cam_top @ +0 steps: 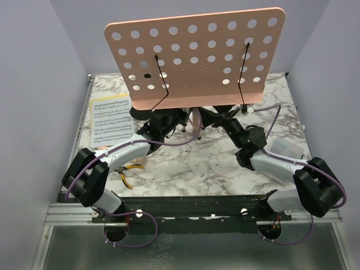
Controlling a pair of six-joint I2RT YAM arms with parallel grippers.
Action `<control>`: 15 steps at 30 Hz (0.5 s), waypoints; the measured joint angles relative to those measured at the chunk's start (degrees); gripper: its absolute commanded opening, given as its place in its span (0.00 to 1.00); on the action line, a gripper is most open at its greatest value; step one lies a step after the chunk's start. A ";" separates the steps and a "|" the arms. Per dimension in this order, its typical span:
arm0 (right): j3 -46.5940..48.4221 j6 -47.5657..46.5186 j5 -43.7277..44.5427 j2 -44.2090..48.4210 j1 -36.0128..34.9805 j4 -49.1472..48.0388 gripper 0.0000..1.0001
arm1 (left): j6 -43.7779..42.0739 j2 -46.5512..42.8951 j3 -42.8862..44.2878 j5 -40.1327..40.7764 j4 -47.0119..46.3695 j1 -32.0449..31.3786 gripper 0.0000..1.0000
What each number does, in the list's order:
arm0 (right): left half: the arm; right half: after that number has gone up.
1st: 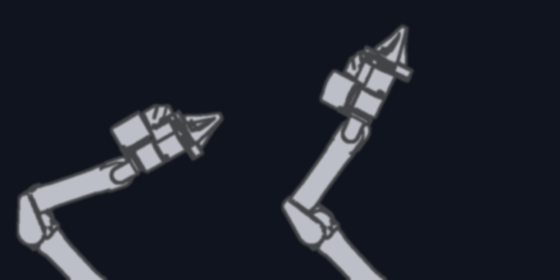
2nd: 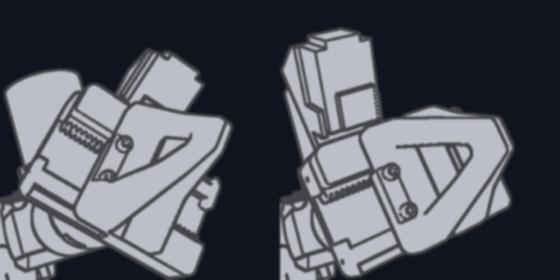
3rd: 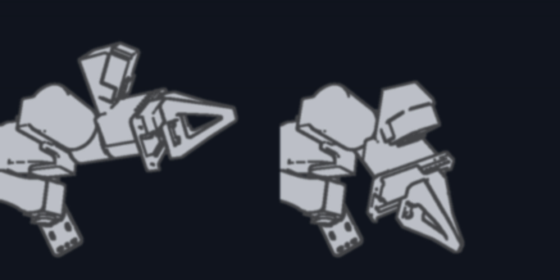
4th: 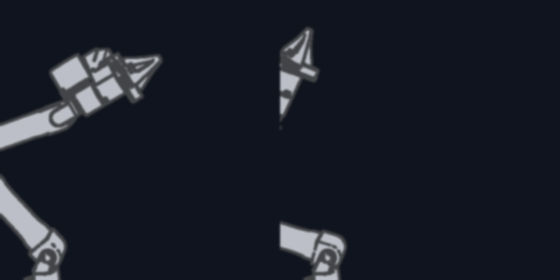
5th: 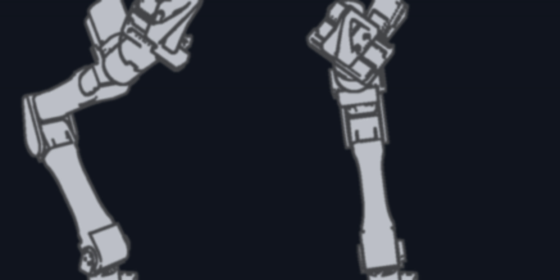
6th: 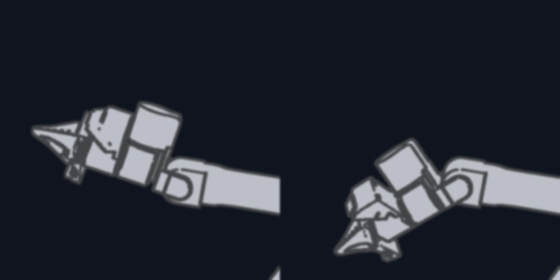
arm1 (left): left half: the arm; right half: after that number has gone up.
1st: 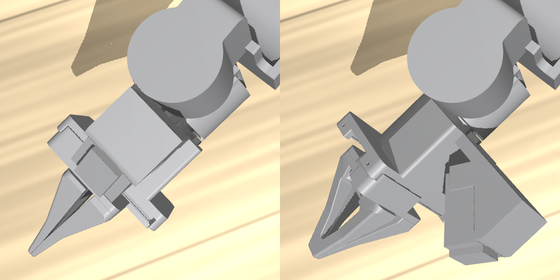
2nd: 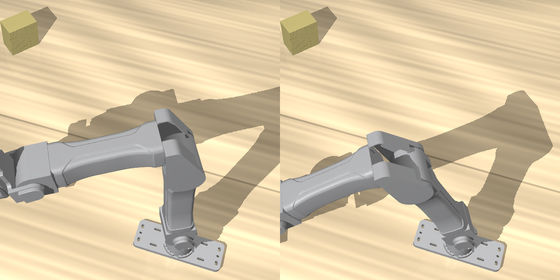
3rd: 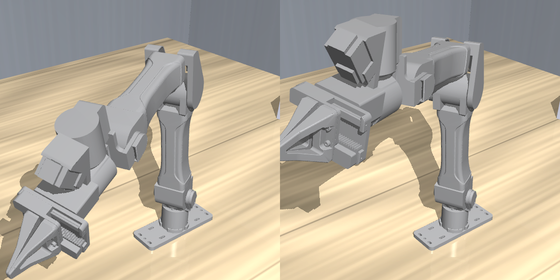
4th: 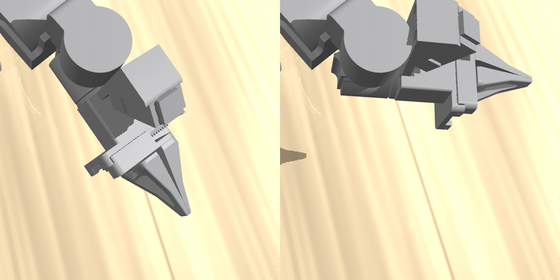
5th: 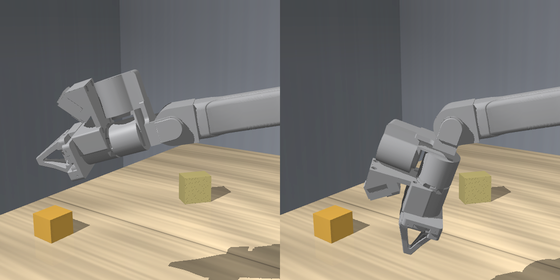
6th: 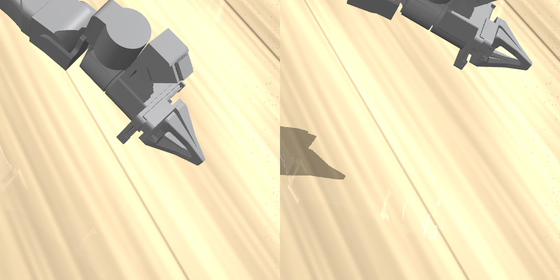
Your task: Set up the instrument practice props
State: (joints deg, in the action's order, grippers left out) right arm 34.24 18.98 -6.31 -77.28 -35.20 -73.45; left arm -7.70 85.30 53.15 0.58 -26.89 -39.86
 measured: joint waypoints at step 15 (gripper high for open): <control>-6.05 -2.34 1.22 14.64 -1.55 4.20 0.49 | 0.76 0.11 1.62 -1.55 3.04 -0.02 0.00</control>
State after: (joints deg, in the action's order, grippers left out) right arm 28.18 16.64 -5.08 -62.63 -36.75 -69.25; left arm -6.94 85.41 54.76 -0.97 -23.86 -39.88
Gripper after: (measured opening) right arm 0.641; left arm 0.226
